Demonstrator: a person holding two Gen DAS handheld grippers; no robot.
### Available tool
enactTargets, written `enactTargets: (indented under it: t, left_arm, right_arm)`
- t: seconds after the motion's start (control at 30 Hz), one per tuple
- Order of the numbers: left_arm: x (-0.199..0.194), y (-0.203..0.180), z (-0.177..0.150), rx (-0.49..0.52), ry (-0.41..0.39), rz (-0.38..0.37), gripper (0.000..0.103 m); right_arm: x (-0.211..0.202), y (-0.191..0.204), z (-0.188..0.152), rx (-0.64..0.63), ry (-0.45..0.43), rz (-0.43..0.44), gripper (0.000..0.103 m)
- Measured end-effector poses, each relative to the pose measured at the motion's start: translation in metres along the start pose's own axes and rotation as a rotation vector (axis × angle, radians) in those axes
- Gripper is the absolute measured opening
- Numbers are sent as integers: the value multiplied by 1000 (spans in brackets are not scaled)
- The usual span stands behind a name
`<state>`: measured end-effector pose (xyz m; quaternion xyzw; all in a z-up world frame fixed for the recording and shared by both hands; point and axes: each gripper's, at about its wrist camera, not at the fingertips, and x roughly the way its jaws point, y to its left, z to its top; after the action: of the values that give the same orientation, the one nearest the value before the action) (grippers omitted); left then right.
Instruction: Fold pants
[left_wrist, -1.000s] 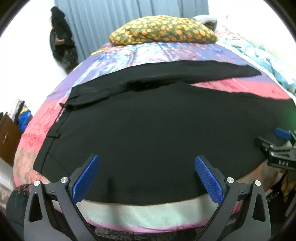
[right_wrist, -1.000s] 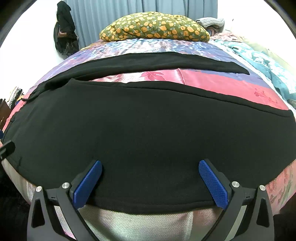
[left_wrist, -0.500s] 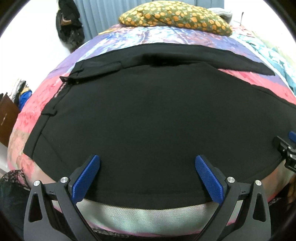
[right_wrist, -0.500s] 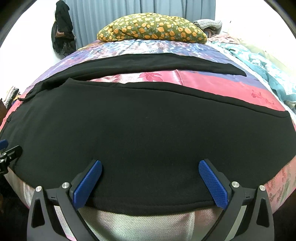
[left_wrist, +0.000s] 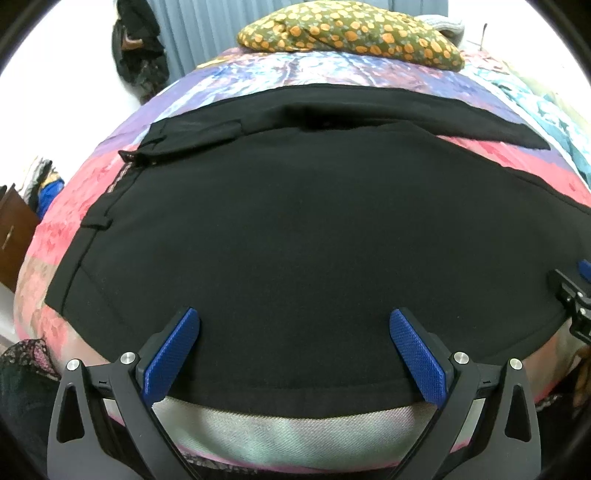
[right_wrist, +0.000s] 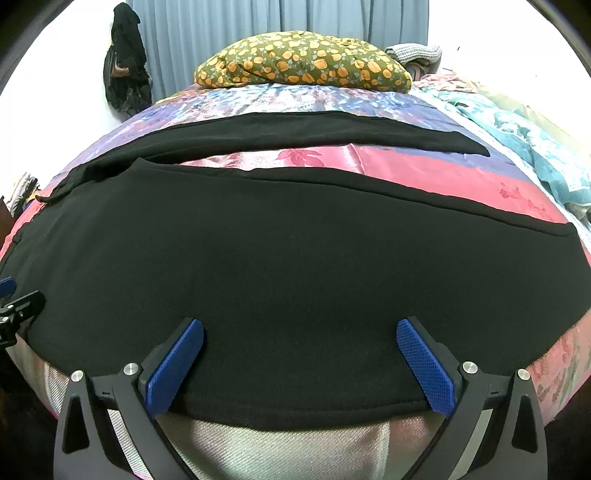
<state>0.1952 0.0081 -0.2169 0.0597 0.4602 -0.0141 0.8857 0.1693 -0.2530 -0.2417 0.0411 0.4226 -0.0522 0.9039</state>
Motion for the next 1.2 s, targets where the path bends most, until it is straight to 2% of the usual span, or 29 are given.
enactTargets:
  t: [0.6,0.77,0.8,0.83,0.9,0.97,1.03,1.1,1.13,1.2]
  left_arm:
    - [0,-1,1,-2,10,-1,103]
    - [-6,5,11,-26,71,-41,102]
    - [-10,6,16,-32,72,-57,102]
    - [-19,8,27,-39,34,-87,102]
    - [-27,8,50,-34,-30,-98,102]
    - [-25,6,89,-27,-83,-94,102]
    - [-7,5,133,-44,-109,-79,102]
    - [13,5,163,-75,-125,-53,102]
    - [35,8,183,-102,-127,-18,102]
    - [67,15,198,-137,-112,44,102]
  right_arm:
    - [-1,2,-2,-2,-22,-13,103]
    - [-3,1,2,-21,9,3,103]
    - [-5,0,4,-33,29,10,103]
    - [-7,-2,8,-41,46,8,103]
    - [-20,-8,21,-29,1,-23,103]
    - [-28,-15,44,17,-80,9,103]
    - [-16,-14,86,11,-89,75,103]
    - [7,-3,136,-35,-81,177,103]
    - [18,5,159,-59,-78,224,103]
    - [49,23,204,-93,-56,348,103]
